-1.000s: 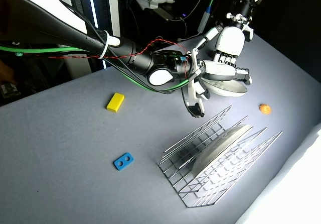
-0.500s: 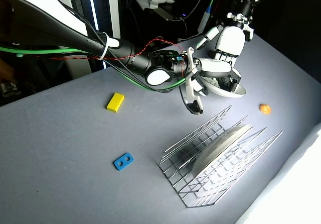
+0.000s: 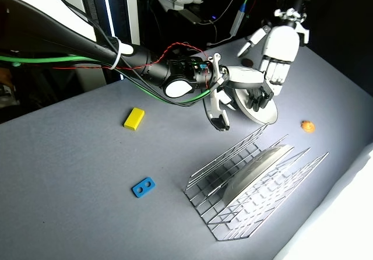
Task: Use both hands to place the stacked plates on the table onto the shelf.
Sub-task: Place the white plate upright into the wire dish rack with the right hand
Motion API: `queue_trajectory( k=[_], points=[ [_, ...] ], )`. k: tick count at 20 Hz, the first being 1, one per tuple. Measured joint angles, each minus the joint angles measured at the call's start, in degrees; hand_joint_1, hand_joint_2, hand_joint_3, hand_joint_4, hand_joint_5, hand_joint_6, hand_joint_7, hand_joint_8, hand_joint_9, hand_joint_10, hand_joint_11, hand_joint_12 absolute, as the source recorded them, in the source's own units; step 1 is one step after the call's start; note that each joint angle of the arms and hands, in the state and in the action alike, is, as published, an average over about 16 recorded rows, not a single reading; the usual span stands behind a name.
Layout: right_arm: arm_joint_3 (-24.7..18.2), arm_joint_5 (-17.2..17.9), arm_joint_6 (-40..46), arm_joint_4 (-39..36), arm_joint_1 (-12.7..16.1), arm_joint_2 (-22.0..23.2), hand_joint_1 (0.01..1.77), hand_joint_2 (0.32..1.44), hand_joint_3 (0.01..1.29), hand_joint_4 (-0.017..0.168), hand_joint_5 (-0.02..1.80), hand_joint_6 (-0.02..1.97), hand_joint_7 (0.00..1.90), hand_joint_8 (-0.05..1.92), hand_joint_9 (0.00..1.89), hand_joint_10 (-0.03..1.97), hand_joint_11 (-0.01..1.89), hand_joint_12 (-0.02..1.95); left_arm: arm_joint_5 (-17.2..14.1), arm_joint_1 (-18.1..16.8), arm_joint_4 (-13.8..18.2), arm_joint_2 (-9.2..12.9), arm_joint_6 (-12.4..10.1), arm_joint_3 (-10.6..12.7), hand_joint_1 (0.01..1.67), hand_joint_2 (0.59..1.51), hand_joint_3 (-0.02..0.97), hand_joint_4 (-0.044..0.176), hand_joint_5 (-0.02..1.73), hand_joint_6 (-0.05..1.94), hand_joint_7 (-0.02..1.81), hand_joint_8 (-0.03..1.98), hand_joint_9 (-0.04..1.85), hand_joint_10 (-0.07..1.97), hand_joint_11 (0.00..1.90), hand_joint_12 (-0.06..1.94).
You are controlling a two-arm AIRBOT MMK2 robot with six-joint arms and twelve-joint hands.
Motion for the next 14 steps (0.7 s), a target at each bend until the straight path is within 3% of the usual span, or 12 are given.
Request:
queue_trajectory(
  k=[7, 14],
  points=[
    [-9.44, -0.02, 0.06, 3.29, 0.57, 8.55, 1.14, 0.96, 0.01, 0.008, 0.96, 0.50, 1.10, 0.77, 1.10, 0.44, 0.66, 1.27, -1.67, -7.03, 1.78, 3.27, 0.00, 1.72, 0.01, 1.131, 0.020, -0.001, 0.01, 0.02, 0.02, 0.00, 0.02, 0.01, 0.02, 0.02],
    [-22.53, -0.25, 1.02, 9.66, 4.18, 21.80, 1.18, 0.96, 0.01, 0.021, 1.02, 0.76, 1.11, 0.79, 1.09, 0.49, 0.66, 1.24, -4.78, -12.32, 4.89, 6.31, 0.00, 2.48, 0.01, 1.129, 0.020, -0.001, 0.02, 0.01, 0.02, 0.00, 0.02, 0.01, 0.02, 0.01]
  ],
)
